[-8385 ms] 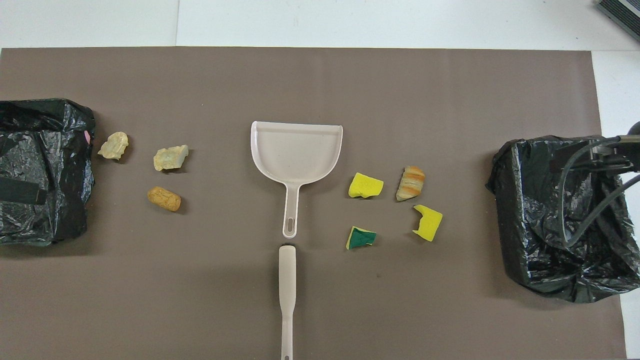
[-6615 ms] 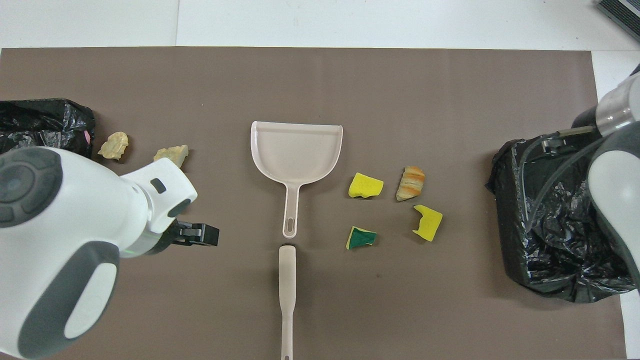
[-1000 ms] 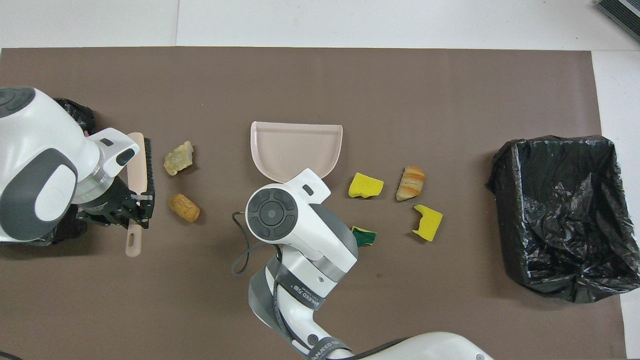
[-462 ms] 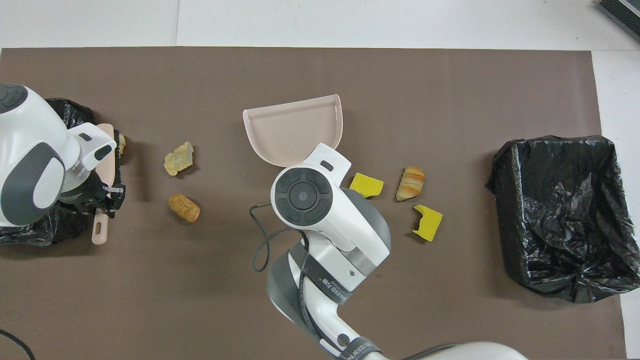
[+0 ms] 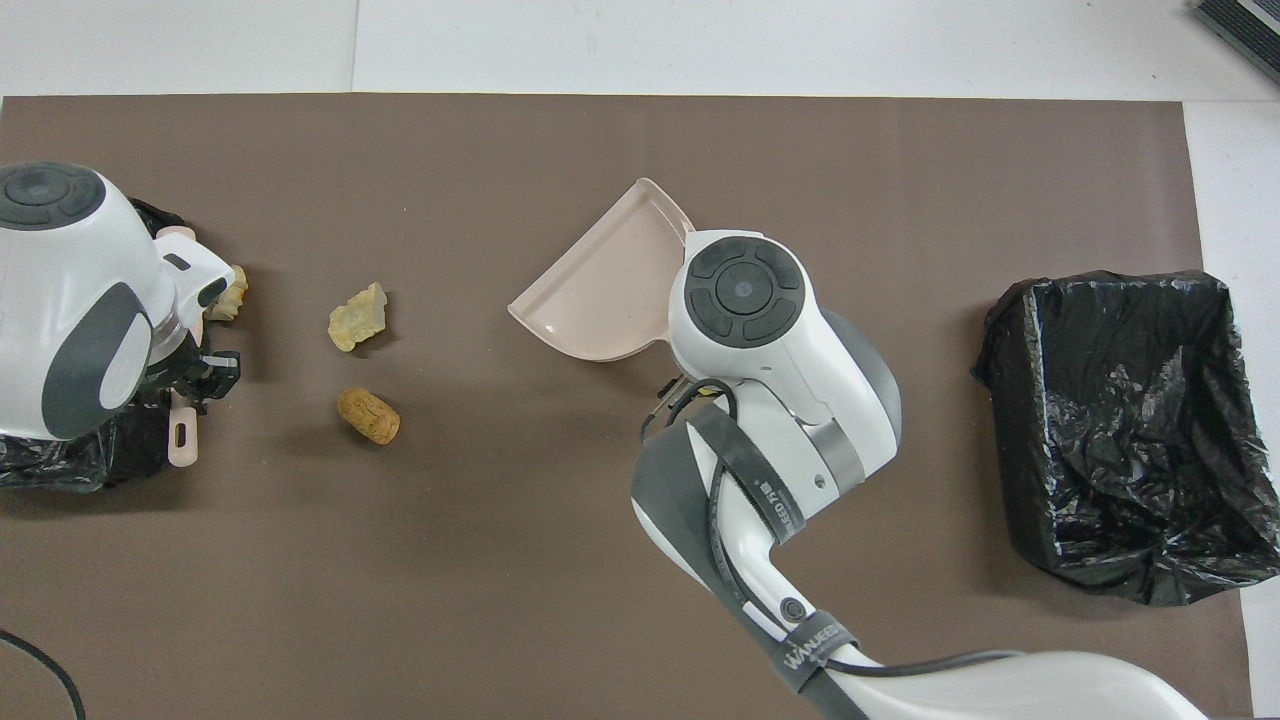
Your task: Sweep and dump trash in bin
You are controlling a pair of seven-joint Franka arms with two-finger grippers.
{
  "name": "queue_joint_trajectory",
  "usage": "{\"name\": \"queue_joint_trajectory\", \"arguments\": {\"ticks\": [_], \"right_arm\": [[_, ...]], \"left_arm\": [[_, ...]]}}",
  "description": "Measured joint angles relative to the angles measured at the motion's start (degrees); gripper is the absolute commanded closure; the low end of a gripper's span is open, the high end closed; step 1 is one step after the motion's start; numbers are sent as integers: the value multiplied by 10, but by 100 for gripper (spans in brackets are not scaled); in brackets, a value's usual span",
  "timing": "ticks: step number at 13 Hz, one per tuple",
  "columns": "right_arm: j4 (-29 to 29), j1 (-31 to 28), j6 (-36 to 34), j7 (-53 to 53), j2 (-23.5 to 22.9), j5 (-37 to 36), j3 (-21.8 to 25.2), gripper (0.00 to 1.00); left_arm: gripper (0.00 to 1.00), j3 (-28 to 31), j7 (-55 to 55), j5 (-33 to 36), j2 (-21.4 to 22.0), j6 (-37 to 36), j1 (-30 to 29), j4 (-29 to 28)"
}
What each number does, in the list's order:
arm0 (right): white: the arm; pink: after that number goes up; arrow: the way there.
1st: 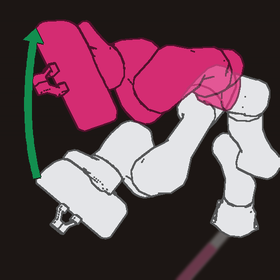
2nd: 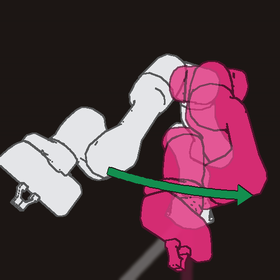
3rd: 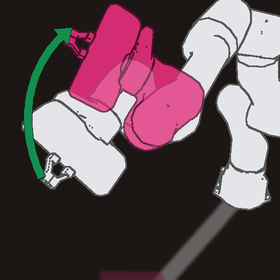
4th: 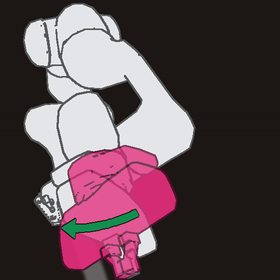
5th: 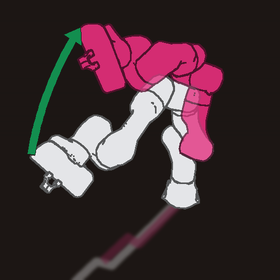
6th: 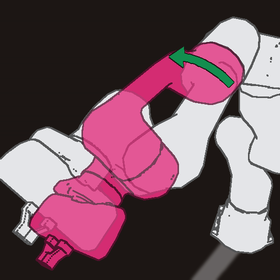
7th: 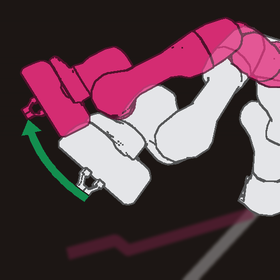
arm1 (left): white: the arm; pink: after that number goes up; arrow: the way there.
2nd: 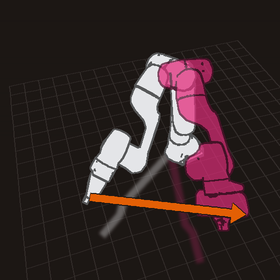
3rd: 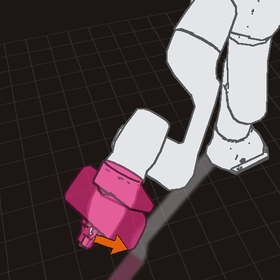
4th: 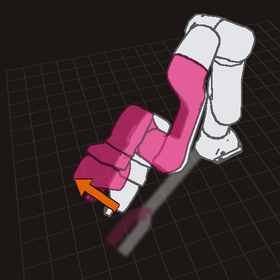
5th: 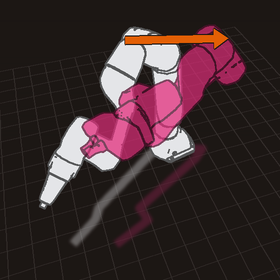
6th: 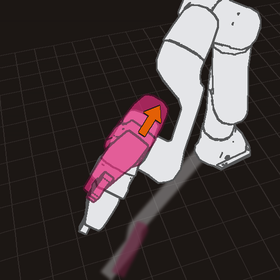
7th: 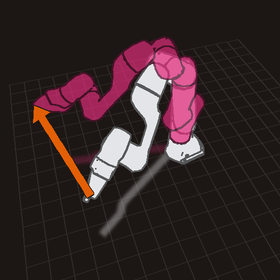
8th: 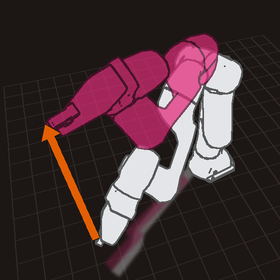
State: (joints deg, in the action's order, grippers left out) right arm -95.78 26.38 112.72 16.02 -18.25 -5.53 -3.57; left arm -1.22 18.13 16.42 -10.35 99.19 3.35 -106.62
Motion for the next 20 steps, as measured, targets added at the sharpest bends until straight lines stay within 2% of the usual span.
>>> {"name": "queue_joint_trajectory", "arguments": {"ticks": [5, 7, 9, 15, 17, 20], "right_arm": [[-8, -30, 3, 302, -1, 0, 1, 100], [-13, -33, 6, 355, -2, 0, 1, 100], [-18, -31, 15, 365, -5, 0, -2, 100], [-22, -10, 51, 366, -25, -1, -4, 100], [-22, -7, 61, 366, -30, -1, -4, 100], [-22, -2, 76, 366, -39, -1, -4, 100]], "left_arm": [[100, -2, 58, 27, -20, 45, 1, 1], [100, -3, 67, 29, -39, 57, 1, 1], [100, -4, 65, 19, -47, 58, 1, -3], [100, -2, -6, -144, -44, 53, -2, -8], [100, -8, -11, -177, -30, 21, 2, -6], [100, -16, -13, -218, 20, -35, 19, -5]]}}
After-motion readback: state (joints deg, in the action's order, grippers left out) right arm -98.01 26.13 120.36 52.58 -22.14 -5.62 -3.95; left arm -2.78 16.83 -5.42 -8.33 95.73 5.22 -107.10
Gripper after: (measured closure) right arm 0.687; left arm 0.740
